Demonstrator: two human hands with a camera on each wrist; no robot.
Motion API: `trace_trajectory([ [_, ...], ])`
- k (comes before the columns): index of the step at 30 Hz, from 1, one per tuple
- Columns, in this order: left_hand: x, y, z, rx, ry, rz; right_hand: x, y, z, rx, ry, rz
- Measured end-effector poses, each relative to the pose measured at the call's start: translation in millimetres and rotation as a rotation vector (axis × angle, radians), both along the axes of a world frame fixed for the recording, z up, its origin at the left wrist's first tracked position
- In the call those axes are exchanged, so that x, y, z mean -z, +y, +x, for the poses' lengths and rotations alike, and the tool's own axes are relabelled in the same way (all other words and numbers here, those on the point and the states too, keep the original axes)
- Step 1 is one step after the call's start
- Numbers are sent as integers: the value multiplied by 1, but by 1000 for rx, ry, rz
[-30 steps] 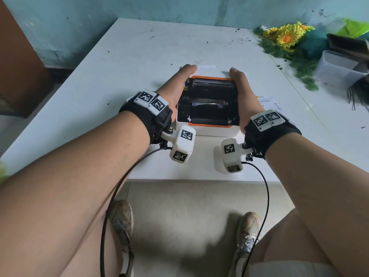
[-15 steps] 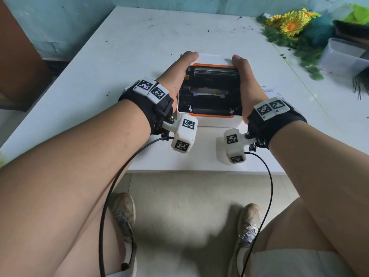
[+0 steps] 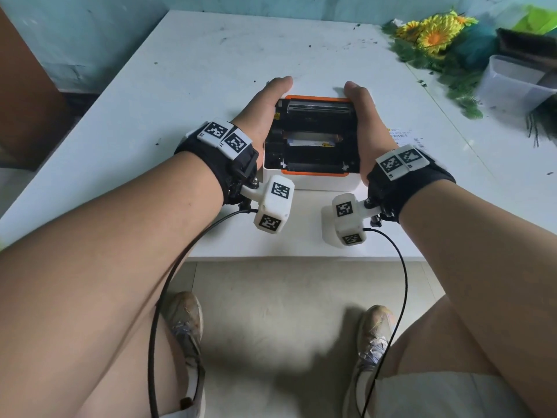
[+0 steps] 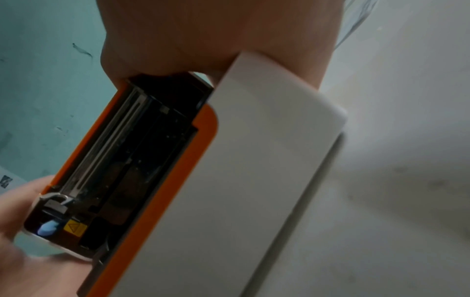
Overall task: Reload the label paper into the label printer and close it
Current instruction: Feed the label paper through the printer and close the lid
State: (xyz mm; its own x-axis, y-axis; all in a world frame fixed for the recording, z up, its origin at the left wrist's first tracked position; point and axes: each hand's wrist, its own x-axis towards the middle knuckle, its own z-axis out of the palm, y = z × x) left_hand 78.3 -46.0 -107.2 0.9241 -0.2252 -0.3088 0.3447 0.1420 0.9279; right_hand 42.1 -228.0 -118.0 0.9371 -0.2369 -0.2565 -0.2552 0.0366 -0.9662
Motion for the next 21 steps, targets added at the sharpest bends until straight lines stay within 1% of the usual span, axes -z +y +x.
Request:
trace_trajectory([
  [4, -2, 1, 1, 10, 14, 5, 0, 0, 1, 15, -26, -17],
  [8, 2, -2, 2, -25, 5, 51, -3, 1, -3, 3, -20, 1],
  [12, -5, 1, 1, -17, 44, 31, -15, 1, -7, -49, -1, 116],
  [15, -9, 4, -7, 2, 100, 16, -23, -1, -8, -48, 35, 186],
  [18, -13, 4, -17, 30, 114, 7, -25, -1, -14, -54, 69, 170],
  [21, -12, 2, -24, -28, 92, 51, -20, 5, -17, -11, 81, 145],
])
